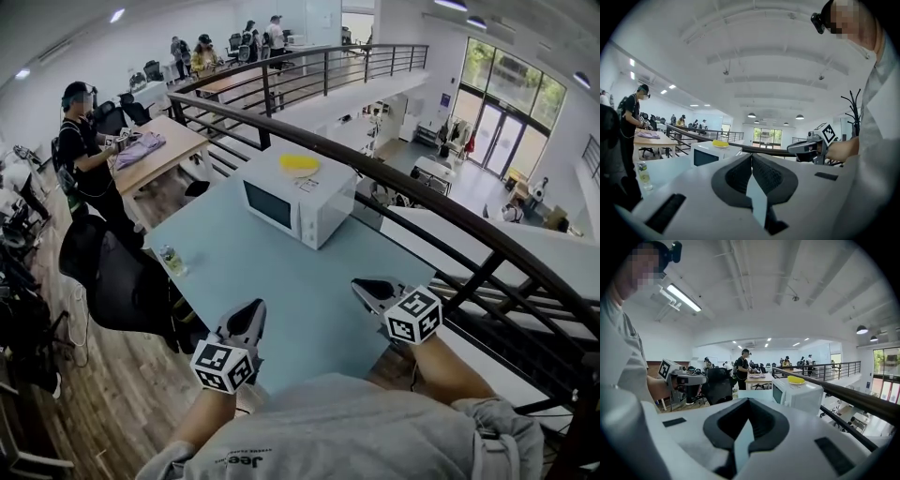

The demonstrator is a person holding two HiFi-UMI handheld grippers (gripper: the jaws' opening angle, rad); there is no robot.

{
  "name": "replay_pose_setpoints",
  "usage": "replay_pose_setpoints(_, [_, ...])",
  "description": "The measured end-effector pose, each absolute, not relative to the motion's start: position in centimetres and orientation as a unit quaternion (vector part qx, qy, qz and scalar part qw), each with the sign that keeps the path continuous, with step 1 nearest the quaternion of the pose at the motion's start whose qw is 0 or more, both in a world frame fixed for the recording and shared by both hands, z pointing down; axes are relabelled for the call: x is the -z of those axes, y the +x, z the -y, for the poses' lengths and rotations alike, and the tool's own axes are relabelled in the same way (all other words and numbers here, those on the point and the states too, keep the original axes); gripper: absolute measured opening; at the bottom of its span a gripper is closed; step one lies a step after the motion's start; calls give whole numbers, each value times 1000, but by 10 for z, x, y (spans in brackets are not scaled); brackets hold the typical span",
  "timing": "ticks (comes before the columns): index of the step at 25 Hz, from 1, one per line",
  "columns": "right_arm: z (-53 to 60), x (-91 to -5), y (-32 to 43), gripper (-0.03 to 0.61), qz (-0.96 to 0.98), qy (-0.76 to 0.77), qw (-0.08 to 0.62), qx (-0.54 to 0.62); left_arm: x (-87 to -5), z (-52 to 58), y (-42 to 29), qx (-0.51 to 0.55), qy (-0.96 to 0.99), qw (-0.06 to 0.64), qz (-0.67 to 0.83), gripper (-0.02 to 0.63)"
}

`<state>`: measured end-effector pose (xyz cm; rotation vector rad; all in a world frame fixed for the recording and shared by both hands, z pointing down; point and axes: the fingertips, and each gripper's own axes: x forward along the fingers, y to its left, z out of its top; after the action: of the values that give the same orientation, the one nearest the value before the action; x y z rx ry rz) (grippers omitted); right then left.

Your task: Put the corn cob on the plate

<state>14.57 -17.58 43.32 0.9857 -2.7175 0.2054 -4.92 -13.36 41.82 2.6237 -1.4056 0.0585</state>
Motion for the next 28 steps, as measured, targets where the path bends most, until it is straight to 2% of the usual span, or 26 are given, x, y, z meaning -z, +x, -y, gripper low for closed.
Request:
replay_pose_setpoints(9, [152, -421, 153, 17, 934, 333, 114, -63, -417, 103, -74, 12, 857, 107, 504, 20])
replay_pose_setpoints(28, [139, -423, 152, 15, 937, 325, 111, -55, -413, 99, -67, 12, 861, 102, 499, 20])
